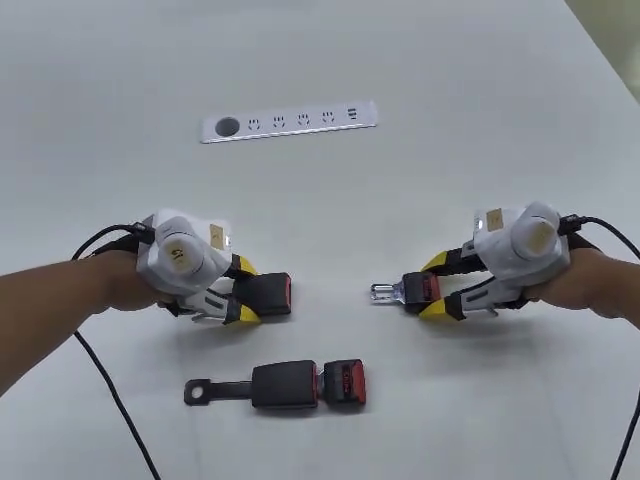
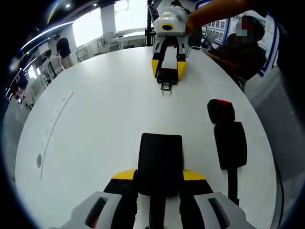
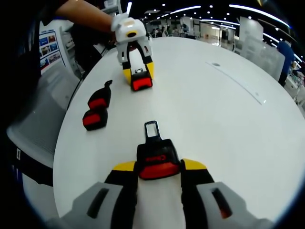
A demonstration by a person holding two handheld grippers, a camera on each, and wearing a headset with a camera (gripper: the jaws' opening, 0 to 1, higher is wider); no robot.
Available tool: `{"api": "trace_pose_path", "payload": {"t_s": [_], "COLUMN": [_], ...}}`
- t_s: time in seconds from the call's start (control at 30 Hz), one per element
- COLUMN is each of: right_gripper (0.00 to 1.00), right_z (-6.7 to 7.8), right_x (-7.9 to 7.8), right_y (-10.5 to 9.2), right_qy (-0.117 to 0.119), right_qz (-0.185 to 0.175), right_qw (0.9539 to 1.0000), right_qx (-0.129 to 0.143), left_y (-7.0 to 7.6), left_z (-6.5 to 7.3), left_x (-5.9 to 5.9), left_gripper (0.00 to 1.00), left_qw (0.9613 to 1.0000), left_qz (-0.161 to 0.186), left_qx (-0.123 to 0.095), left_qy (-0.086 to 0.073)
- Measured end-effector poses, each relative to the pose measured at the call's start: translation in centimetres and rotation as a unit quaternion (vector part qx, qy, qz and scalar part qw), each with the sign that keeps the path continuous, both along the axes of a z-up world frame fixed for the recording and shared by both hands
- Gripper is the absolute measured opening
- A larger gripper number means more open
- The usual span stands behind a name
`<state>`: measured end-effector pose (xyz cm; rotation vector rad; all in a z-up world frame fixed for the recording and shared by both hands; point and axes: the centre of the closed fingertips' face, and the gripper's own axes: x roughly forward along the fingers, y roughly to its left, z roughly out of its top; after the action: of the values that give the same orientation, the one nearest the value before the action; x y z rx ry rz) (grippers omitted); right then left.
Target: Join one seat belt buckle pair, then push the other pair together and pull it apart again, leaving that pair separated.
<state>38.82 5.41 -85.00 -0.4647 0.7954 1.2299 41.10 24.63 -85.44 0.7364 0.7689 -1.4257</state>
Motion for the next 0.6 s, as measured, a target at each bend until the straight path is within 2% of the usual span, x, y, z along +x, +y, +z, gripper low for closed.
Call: {"api": "trace_pose_path", "payload": {"t_s": [0.43,0.6], "right_gripper": [0.36,0.36], "right_z": [-0.2,-0.3], "right_x": [-0.3,-0.3], "right_y": [-2.5,-2.9], "right_qy": [0.001,0.002], "right_qz": [-0.011,-0.012], "right_qw": [0.9999,0.9999], "right_qx": [-0.008,-0.010], "left_y": [0.1,0.2], "left_z": [-0.1,-0.3], "left_x": [0.1,0.2], "left_gripper": [0.35,0.35], "left_qw": [1.0000,1.0000], "left_qz": [-0.001,-0.001], "left_qx": [0.001,0.002], "left_qy": [-0.001,-0.001]}}
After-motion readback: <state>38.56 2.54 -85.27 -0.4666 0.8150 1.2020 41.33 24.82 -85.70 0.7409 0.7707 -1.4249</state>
